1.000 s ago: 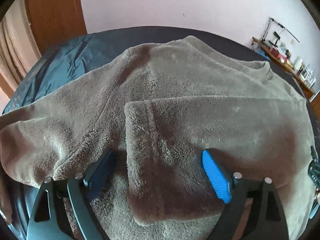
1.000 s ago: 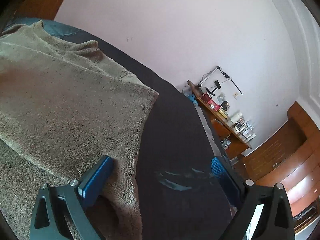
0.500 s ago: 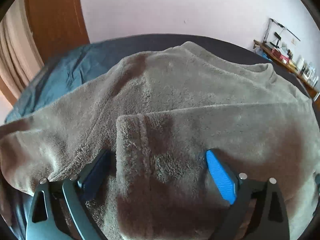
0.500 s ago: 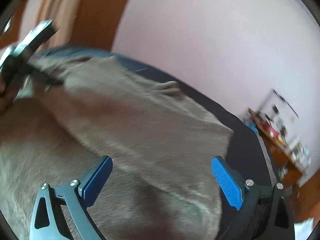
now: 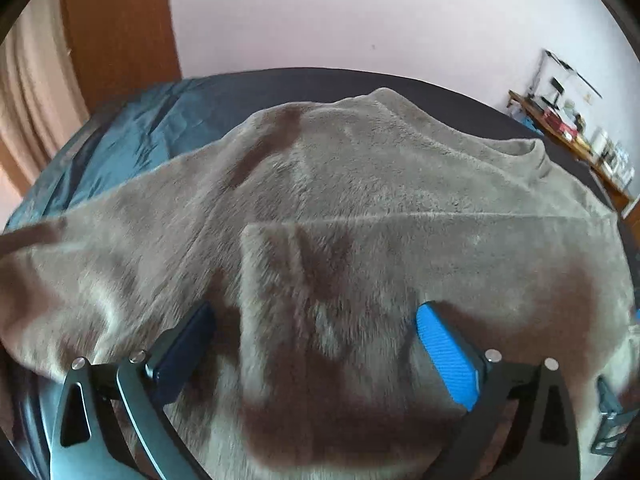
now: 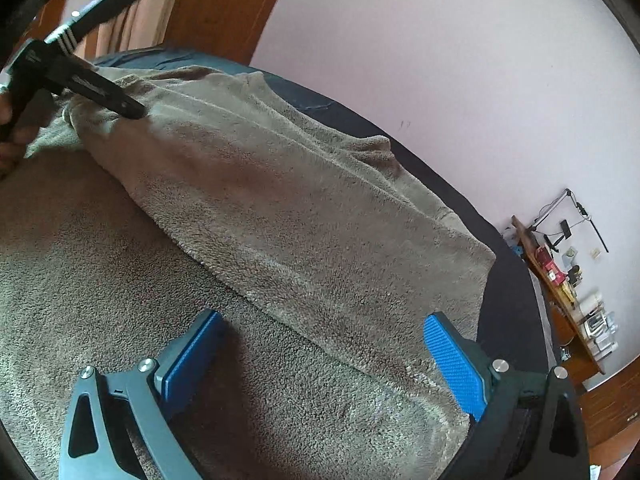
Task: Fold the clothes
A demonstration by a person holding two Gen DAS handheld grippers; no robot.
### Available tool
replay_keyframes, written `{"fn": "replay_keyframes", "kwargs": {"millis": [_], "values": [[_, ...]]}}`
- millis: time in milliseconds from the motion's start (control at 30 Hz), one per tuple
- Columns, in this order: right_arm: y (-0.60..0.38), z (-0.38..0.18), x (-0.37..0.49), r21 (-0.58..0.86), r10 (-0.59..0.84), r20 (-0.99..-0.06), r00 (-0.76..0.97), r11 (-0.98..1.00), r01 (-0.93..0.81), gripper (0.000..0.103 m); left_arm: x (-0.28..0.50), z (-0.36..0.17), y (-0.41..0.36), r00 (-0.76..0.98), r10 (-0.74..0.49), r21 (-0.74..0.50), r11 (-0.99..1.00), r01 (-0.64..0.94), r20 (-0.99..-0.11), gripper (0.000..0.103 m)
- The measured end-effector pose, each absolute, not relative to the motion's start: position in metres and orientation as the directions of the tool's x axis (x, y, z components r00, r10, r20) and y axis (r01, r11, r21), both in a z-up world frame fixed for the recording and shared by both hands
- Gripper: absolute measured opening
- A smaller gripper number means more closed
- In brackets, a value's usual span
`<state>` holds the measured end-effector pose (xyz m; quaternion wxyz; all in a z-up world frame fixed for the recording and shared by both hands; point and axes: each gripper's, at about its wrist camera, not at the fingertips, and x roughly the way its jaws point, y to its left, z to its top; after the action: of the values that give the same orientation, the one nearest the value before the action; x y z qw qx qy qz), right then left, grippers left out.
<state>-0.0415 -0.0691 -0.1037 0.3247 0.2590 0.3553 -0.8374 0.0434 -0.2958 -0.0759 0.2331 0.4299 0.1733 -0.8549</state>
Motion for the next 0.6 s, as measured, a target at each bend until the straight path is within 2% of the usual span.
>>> {"fn": "replay_keyframes", "kwargs": {"millis": [100, 300, 467, 600], "values": [[-0.071, -0.104, -0.038, -0.446, -0.354, -0.654, -0.669, -0.533, 0.719, 0.102, 0.08, -0.063, -0.292, -0.578, -0.202, -0.192, -0.814, 0.548, -0.791, 0.102], [-0.073, -0.104, -0.03, -0.503, -0.339, -0.619, -0.708, -0.522, 0.689, 0.102, 0.164, -0.05, -0.31, -0.606, -0.195, -0.323, -0.7, 0.637, -0.771, 0.101], [-0.075, -0.106, -0.022, -0.553, -0.325, -0.585, -0.743, -0.51, 0.659, 0.102, 0.246, -0.038, -0.34, -0.562, -0.242, -0.382, -0.523, 0.762, -0.791, 0.099], [-0.076, -0.106, -0.019, -0.575, -0.32, -0.568, -0.758, -0.505, 0.644, 0.102, 0.308, -0.046, -0.372, -0.509, -0.302, -0.418, -0.318, 0.851, -0.806, 0.091]]}}
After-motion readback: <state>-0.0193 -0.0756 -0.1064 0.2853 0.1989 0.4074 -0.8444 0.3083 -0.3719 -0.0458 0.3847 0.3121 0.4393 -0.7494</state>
